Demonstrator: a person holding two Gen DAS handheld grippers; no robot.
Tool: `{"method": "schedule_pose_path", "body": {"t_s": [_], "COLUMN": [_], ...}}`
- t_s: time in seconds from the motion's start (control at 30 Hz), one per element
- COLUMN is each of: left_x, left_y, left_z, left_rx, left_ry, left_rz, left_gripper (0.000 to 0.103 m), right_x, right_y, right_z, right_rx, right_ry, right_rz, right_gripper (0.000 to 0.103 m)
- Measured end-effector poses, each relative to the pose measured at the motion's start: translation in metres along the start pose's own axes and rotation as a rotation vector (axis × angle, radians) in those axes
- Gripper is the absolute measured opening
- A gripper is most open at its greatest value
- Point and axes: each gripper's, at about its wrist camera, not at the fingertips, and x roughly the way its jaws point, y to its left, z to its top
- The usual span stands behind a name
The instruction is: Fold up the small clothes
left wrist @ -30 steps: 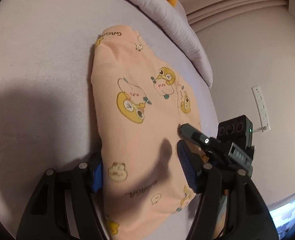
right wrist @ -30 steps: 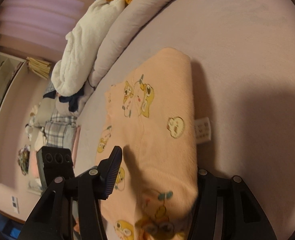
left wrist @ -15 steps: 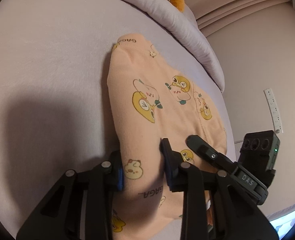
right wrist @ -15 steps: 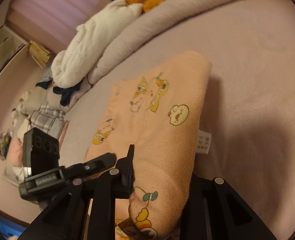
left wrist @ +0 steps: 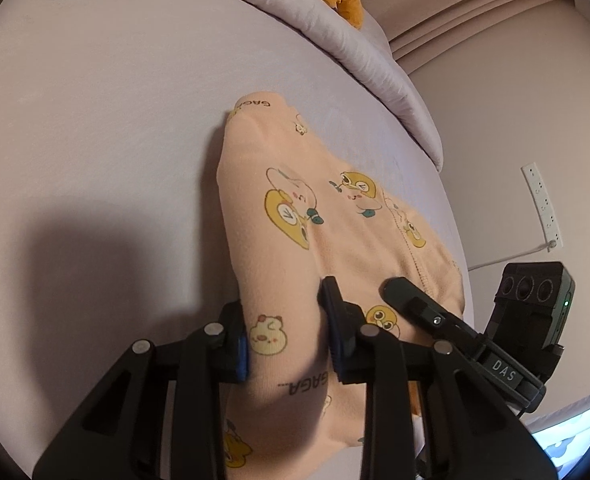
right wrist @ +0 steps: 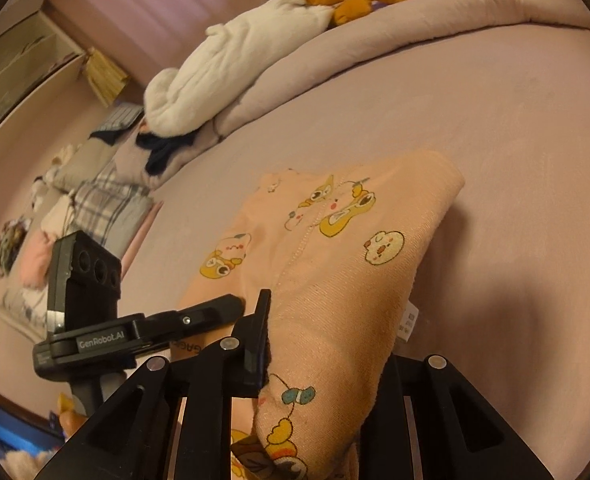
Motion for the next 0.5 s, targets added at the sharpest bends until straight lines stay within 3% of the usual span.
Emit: {"method": "schedule_pose_path", "body": {"t_s": [0.5], "left_x": [-0.064], "left_y": [0.019], "left_z": [-0.077], "left_rx": [0.0], "left_ry": [-0.069], "left_rz": [0.096], "left_gripper": [0.029], "right_x": [-0.001], "right_y": [0.064], "right_z": [-0.059], "right_rx": [-0.126], "right_ry": [0.073], "right_rz": [0.003], "right_gripper": [0.024]}}
